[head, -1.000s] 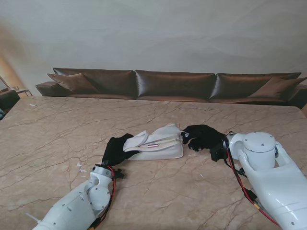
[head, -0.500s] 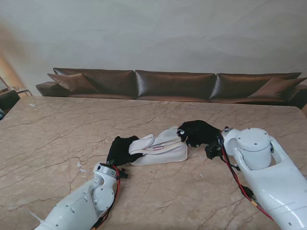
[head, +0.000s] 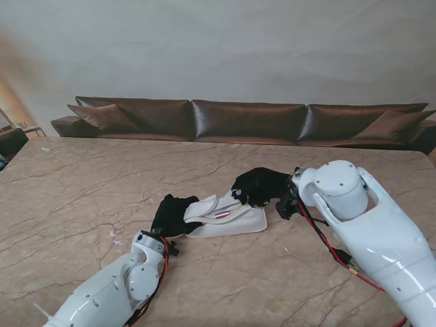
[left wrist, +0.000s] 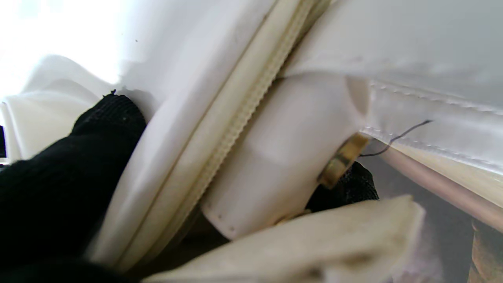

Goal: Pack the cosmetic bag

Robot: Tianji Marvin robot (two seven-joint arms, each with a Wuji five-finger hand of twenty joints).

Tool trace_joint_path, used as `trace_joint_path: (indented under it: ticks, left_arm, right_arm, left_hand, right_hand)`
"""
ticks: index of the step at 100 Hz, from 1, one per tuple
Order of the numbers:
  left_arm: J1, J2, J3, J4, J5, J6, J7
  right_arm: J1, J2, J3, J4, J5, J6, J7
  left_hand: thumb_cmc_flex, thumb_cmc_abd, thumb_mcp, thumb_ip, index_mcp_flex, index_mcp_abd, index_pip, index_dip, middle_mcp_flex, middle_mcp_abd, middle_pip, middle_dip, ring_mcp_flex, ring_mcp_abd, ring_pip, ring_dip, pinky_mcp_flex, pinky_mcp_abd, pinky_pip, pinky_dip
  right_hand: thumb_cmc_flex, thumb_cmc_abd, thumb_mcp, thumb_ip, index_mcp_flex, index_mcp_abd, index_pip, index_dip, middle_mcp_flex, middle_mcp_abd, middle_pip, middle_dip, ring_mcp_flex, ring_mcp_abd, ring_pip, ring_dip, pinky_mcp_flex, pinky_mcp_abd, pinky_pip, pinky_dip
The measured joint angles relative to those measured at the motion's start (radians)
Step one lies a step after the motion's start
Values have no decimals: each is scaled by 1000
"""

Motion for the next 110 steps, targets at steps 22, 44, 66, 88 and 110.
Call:
trace_joint_path:
  ticks: [22,44,66,88,110]
  left_arm:
    - [17,0,-18,-6,-2,-12,8]
    - [37,-11,-53,2,-31,-53,6]
    - [31,-11,-44,18,-31,-69,15]
    - [24,-9,-36,17,-11,-51,16]
    - [19,0,-23,3,-6,-36,0]
  right_arm:
    - [86,11,-84,61,-9,-32,113]
    - [68,11,-65,33,-39,-33,118]
    - [1,2,6,-11,-41,-37,53]
    - [-35,-6,28,-37,-86,-102,-1]
    - [-23,-1,4,-39,-144,-188,-13]
  left_hand:
    - [0,-2,6,0,0,0,0,-30,0,0,0,-21,10,0,-16,-16,15,0,0,-3]
    - [-72,116,-138,81,-52,3,6,-124,-14,-1,0,-41,-11,-9,-34,-5,-12,0,0,-11]
    - [-95,194,-305,142,-18,4,32,53,-6,-19,0,-41,-2,-19,-21,-12,-17,0,0,-10]
    - [-99,237,-344,142,-1,5,32,152,2,-28,2,-33,21,-26,-2,-29,-4,0,3,-10]
    - [-115,270,-347,143,10,5,32,180,9,-29,10,-33,34,-27,7,-29,5,-1,4,-10]
  right_hand:
    - [0,5,0,0,0,2,0,0,9,-1,10,-16,0,-4,3,0,26,5,20,-11]
    - [-28,25,-8,5,1,-3,1,0,9,-16,10,-27,2,-11,5,-2,25,-17,20,-25]
    - [-52,31,-41,23,23,-27,4,0,9,-22,10,-33,11,-12,7,-11,22,-20,20,-35]
    - [-59,30,-41,23,43,-28,4,0,23,-21,10,-38,22,-12,14,-14,31,-20,20,-37]
    - [-64,15,-37,23,64,-28,4,0,35,-21,10,-38,22,-12,14,-21,31,-18,20,-47]
